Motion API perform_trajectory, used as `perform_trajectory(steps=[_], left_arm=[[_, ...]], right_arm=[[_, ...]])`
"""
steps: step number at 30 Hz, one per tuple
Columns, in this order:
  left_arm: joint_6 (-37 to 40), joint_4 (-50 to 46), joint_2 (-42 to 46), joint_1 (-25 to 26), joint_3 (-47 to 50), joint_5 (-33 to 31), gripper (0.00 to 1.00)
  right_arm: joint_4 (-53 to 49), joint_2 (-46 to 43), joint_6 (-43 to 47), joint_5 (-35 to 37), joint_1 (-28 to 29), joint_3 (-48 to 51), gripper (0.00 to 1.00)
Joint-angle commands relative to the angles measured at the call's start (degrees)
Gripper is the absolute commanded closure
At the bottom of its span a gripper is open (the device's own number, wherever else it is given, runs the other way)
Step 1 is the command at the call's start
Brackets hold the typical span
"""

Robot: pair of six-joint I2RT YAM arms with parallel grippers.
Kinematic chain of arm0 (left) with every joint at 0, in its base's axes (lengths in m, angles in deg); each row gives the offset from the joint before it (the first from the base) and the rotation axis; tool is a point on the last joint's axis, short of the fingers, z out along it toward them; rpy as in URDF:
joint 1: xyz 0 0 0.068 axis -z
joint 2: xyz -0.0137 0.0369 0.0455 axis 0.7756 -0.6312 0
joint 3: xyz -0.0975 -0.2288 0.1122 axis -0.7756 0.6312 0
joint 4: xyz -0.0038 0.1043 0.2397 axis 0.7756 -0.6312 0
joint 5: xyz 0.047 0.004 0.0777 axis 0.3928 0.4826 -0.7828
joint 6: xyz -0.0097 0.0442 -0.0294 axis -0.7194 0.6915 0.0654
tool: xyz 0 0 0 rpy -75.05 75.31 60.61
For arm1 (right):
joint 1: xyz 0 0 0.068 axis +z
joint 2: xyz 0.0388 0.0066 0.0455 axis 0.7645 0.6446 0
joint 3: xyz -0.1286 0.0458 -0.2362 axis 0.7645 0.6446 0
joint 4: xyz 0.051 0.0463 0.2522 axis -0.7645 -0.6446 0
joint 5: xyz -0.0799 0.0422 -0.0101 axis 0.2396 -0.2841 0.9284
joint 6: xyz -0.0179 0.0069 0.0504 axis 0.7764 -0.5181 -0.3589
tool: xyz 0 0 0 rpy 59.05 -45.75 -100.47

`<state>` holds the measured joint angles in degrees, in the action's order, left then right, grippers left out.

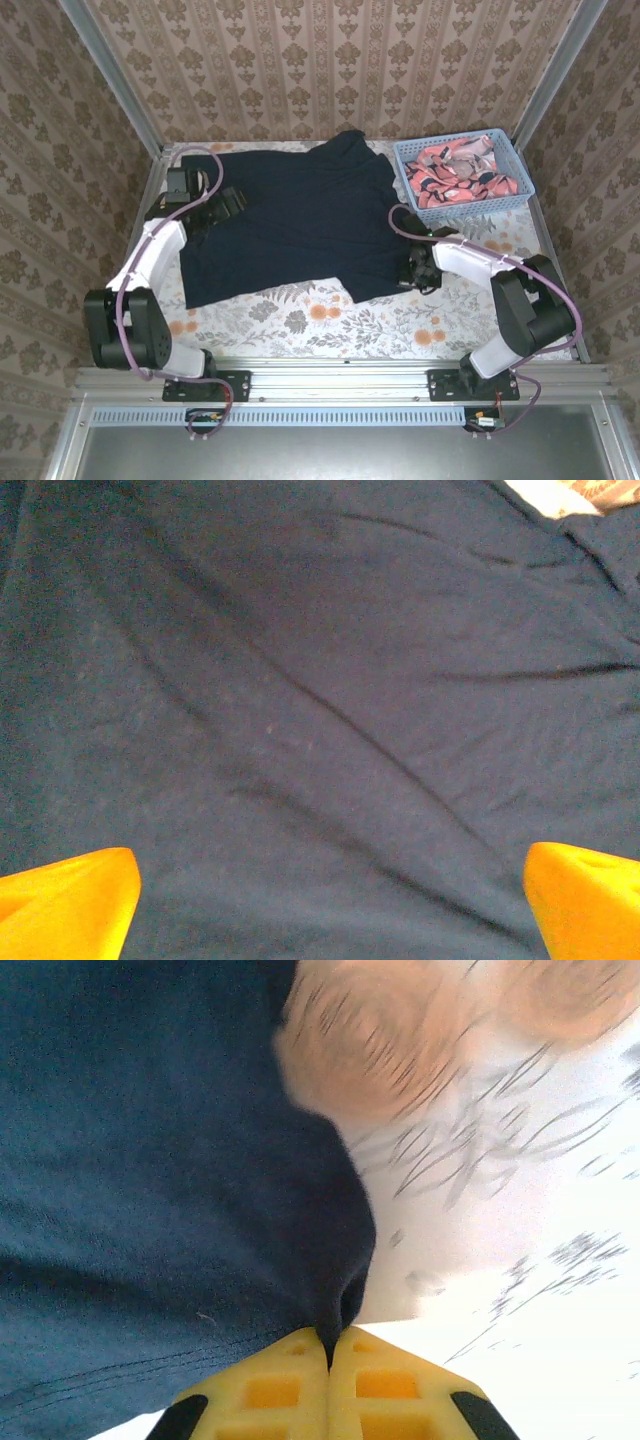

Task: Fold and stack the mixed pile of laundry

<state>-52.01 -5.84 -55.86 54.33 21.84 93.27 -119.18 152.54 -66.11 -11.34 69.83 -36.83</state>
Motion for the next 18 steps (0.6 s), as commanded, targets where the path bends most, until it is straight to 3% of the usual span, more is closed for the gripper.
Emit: perform_trajectory(steps=[1,8,13,18], left_arm=[[-0.14,-11.33,4.32,0.27,2.97,-2.88,0.00],[-5.73,-25.17,16.25,0.22,11.03,-10.12,0.00],[-15.40,-33.56,23.90,0.56,17.04,-8.53,0.00],[-23.83,-35.92,30.28,1.25,24.19,-6.74,0.03]], right_arm=[[-0.80,-1.82,3.88,3.40,-5.84,-2.61,1.00],[2.72,-1.23,6.09,-0.53,-9.33,-5.26,1.00],[5.58,0.17,4.90,-4.82,-8.64,-4.17,1.00],[9.03,0.49,3.76,-6.19,-8.30,-2.72,1.00]])
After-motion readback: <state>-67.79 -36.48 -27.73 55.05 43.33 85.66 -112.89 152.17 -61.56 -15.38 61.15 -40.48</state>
